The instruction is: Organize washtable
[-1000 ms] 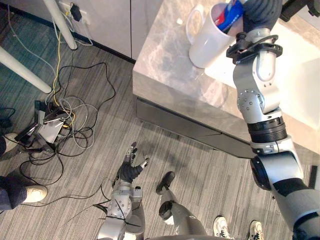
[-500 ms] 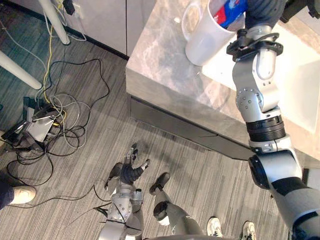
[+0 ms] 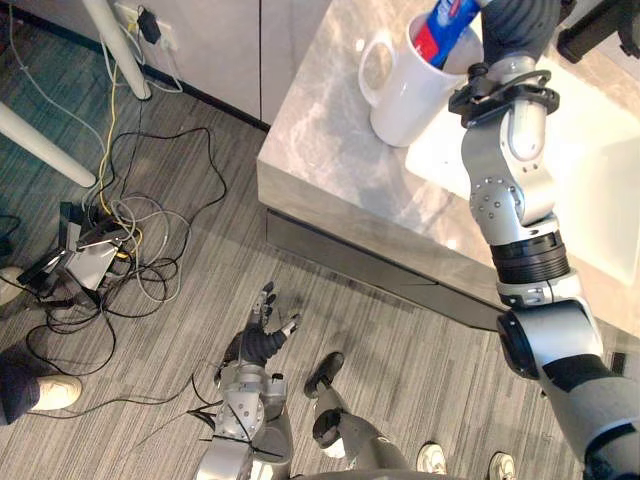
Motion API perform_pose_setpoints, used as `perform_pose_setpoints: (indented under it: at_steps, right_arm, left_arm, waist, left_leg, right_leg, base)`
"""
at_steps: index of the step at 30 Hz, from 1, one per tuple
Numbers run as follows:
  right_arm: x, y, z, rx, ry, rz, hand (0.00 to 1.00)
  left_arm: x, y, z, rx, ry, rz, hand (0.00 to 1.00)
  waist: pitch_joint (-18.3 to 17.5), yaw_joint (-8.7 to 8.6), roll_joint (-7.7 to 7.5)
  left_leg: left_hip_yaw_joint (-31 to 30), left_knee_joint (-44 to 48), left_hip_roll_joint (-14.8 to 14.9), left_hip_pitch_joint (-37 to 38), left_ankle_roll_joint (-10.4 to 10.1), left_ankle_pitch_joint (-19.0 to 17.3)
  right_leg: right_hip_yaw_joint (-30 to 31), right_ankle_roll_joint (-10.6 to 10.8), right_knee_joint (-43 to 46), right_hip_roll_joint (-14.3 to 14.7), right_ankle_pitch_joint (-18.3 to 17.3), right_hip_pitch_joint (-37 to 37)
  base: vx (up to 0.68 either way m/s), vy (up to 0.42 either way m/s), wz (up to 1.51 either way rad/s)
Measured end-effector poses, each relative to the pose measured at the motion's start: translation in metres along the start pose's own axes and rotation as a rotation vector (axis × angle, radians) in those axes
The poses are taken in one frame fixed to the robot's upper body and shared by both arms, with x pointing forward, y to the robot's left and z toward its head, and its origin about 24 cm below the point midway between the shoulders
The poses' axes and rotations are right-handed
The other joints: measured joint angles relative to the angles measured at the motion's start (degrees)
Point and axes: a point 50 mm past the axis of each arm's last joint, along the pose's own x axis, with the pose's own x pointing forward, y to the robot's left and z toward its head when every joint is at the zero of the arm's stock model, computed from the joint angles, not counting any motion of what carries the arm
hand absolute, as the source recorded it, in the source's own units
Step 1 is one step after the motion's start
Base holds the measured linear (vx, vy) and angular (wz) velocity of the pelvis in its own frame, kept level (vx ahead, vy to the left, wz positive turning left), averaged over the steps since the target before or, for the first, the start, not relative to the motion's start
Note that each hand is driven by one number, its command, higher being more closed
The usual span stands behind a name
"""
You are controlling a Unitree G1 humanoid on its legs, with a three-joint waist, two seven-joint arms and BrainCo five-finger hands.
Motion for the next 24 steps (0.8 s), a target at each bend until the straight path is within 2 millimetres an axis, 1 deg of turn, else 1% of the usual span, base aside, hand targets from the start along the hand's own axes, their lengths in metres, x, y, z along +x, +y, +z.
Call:
perform_pose_setpoints:
  at_steps: [3,6,10,12,14,19,21,22,24]
  right_arm:
    - [0.0,-0.001,0.001,0.002,-0.003,-0.004,0.0]
    - [0.002,-0.005,0.003,0.012,-0.011,-0.019,0.0]
    - [0.002,-0.007,0.005,0.015,-0.017,-0.027,0.0]
    - [0.002,-0.007,0.005,0.015,-0.016,-0.013,0.0]
    - [0.002,-0.007,0.006,0.017,-0.019,-0.01,0.0]
    - [0.002,-0.007,0.006,0.019,-0.017,-0.01,0.0]
    - [0.002,-0.007,0.005,0.02,-0.017,-0.01,0.0]
    - [0.002,-0.007,0.005,0.023,-0.015,-0.011,0.0]
    - [0.002,-0.007,0.005,0.024,-0.014,-0.009,0.0]
  left_arm:
    - [0.0,0.0,-0.001,0.001,0.004,0.0,0.0]
    - [0.0,0.0,-0.002,0.003,0.007,-0.002,0.0]
    - [-0.002,0.002,-0.005,0.008,0.025,0.003,0.0]
    - [-0.002,0.003,-0.006,0.01,0.028,0.005,0.0]
    - [-0.002,0.003,-0.007,0.012,0.032,0.003,0.0]
    - [-0.003,0.002,-0.01,0.016,0.046,-0.015,0.0]
    - [-0.003,0.003,-0.011,0.019,0.047,-0.015,0.0]
    - [-0.003,0.004,-0.011,0.025,0.048,-0.016,0.0]
    - [-0.003,0.004,-0.012,0.026,0.054,-0.016,0.0]
  waist:
    - [-0.03,-0.04,0.06]
    - [-0.3,-0.13,0.47]
    - [-1.96,-0.33,1.23]
    - [-2.69,-0.92,1.48]
    - [-2.87,-1.21,1.39]
    - [-3.04,-1.23,1.18]
    - [-3.39,-1.3,0.73]
    - [-3.92,-1.48,0.01]
    - [-4.82,-1.69,-0.5]
  left_leg:
    - [-0.01,-1.14,-0.68,0.57,0.21,0.88]
    - [-0.05,-1.13,-1.36,0.79,0.57,1.17]
    - [-0.02,-1.18,-2.51,0.81,1.17,1.59]
    - [0.08,-1.23,-2.95,0.82,1.49,1.87]
    - [0.22,-1.19,-3.24,0.96,1.59,1.99]
    - [1.3,-2.46,-3.74,2.06,1.83,2.49]
    - [1.45,-2.79,-3.89,2.2,1.56,2.74]
    - [1.45,-2.9,-4.52,2.17,1.31,2.88]
    - [1.47,-2.6,-5.13,2.21,1.08,2.95]
  right_leg:
    - [-0.01,0.0,0.0,-0.7,0.0,0.19]
    - [-0.04,0.0,0.0,-1.26,0.0,0.68]
    - [-0.02,0.0,0.0,-2.33,-0.01,0.79]
    - [0.0,0.0,0.0,-2.84,-0.01,0.88]
    - [0.14,0.0,0.0,-3.08,-0.01,0.99]
    - [1.35,0.13,-0.01,-3.73,-0.12,1.27]
    - [1.31,1.13,-0.01,-3.9,-1.2,1.28]
    - [1.29,1.12,-0.01,-4.43,-3.17,1.36]
    - [1.17,-0.16,0.0,-4.84,-5.05,1.54]
  base:
    - [-0.02,0.07,0.07]
    - [-0.03,0.08,0.1]
    - [-0.04,0.083,0.06]
    - [-0.04,0.083,0.05]
    - [-0.04,0.068,0.01]
    - [-0.04,0.06,-0.05]
    - [-0.01,0.028,0.01]
    - [0.02,0.008,0.11]
    - [0.05,-0.003,0.1]
